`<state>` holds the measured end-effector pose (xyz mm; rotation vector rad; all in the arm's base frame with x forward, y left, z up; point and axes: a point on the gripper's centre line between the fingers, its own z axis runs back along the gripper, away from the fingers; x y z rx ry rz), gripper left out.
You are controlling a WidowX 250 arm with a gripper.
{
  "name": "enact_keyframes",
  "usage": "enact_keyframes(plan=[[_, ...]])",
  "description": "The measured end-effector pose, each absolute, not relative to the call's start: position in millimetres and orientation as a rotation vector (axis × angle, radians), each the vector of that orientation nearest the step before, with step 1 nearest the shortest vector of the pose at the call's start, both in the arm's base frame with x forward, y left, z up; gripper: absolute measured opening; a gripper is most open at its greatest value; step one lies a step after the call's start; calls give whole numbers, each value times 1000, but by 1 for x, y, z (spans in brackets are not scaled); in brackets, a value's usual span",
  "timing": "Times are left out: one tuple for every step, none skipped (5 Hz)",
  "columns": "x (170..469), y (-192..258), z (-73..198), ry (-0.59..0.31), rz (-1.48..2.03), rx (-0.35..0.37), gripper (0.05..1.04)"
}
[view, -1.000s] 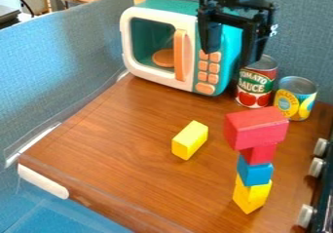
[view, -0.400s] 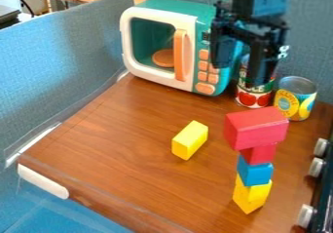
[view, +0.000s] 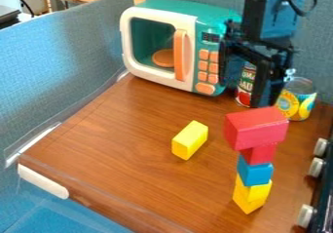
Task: Put the top red block down next to the yellow block
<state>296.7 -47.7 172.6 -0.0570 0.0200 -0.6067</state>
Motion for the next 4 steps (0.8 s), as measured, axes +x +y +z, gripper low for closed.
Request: enact_keyframes(plan=[[293, -55, 168, 32, -645, -70, 1000], [289, -60, 162, 45, -660, -64, 1000], [288, -60, 159, 50, -663, -47, 1000], [293, -63, 142, 94, -650, -19, 1000]])
